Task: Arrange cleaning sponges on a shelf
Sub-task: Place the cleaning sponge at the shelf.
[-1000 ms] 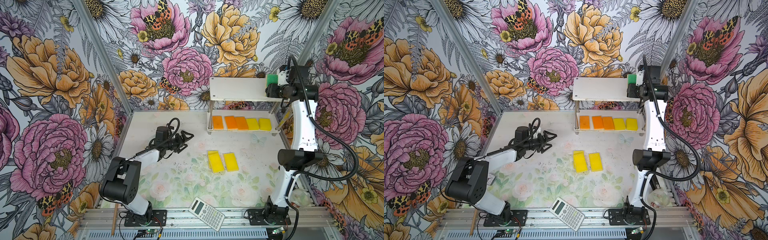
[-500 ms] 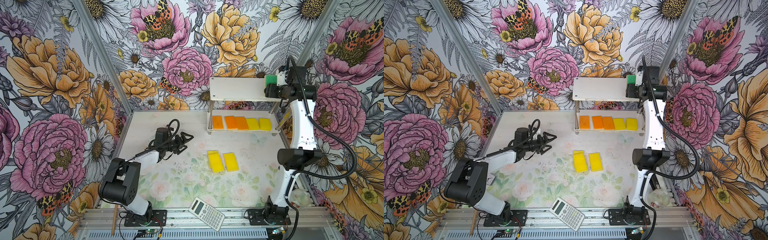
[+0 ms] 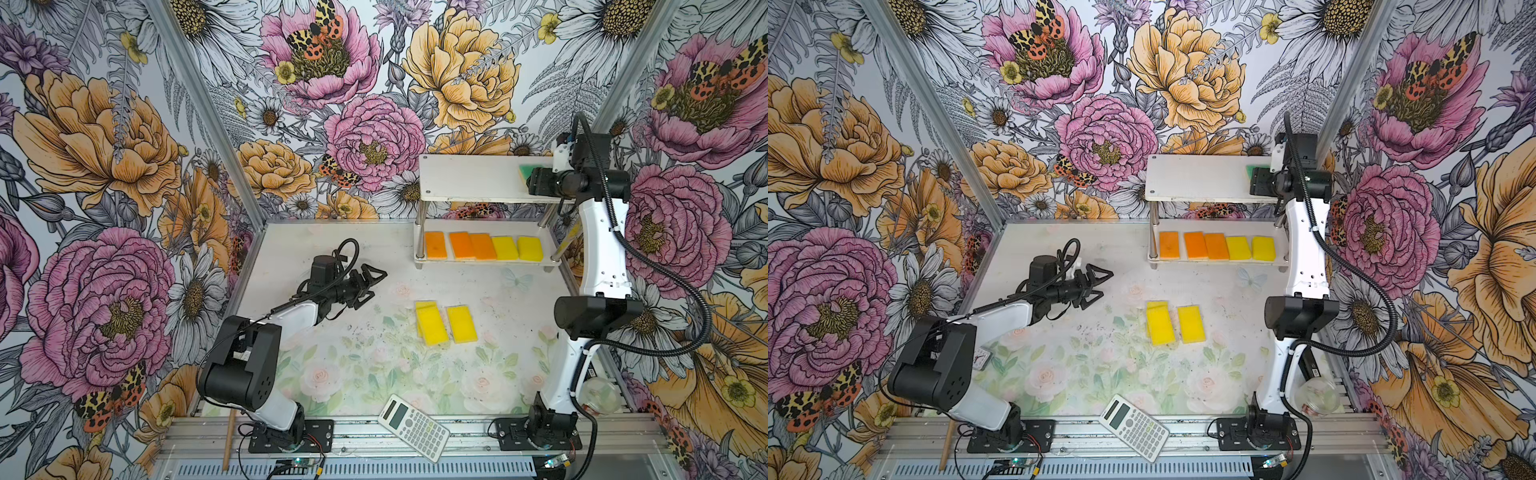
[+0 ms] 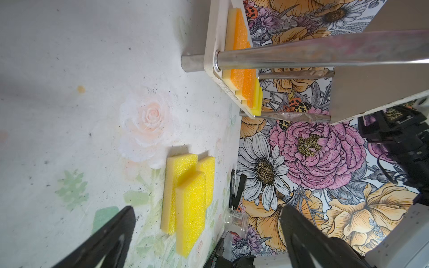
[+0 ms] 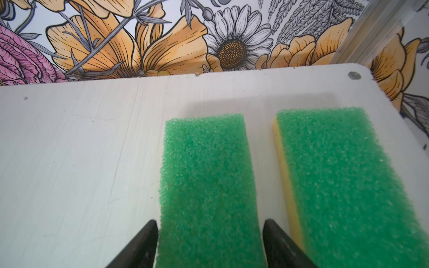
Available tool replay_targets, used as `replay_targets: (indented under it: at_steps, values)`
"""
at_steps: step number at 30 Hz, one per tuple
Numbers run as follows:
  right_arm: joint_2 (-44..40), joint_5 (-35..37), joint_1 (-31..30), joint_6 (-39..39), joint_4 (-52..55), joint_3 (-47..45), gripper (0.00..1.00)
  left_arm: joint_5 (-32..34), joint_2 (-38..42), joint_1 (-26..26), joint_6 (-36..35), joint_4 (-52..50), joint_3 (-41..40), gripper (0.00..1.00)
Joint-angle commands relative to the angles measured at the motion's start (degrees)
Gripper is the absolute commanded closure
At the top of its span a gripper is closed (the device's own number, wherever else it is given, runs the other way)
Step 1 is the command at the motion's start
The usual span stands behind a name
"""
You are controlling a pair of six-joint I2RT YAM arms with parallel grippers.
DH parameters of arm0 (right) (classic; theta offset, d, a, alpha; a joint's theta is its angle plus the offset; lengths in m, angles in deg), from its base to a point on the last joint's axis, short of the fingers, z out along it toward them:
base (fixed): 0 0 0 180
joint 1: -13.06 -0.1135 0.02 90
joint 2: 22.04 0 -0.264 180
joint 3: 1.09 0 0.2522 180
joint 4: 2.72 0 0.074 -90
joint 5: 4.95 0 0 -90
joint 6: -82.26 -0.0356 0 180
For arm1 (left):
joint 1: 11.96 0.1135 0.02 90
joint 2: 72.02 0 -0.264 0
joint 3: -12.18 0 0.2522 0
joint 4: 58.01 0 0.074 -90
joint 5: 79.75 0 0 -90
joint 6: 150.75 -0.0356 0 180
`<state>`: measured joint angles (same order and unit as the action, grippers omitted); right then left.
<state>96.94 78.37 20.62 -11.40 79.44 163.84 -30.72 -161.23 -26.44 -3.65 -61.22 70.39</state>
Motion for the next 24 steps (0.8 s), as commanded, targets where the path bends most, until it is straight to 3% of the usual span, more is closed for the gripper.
replay_targets:
  at_steps: [1,13,24]
  values:
    - [0.8,1.1,0.0,-1.0,-0.1,-0.3,0.26,0.2,0.7,0.0,-0.4,0.9,-0.2,0.01]
    - [0.6,2.5,-0.4,-2.5,-0.2,-0.4,0.32,0.3,0.7,0.1,-0.5,0.9,-0.5,0.01]
    - [0.7,4.6,-1.2,-2.5,-0.3,-0.3,0.30,0.3,0.6,0.0,-0.6,0.9,-0.4,0.01]
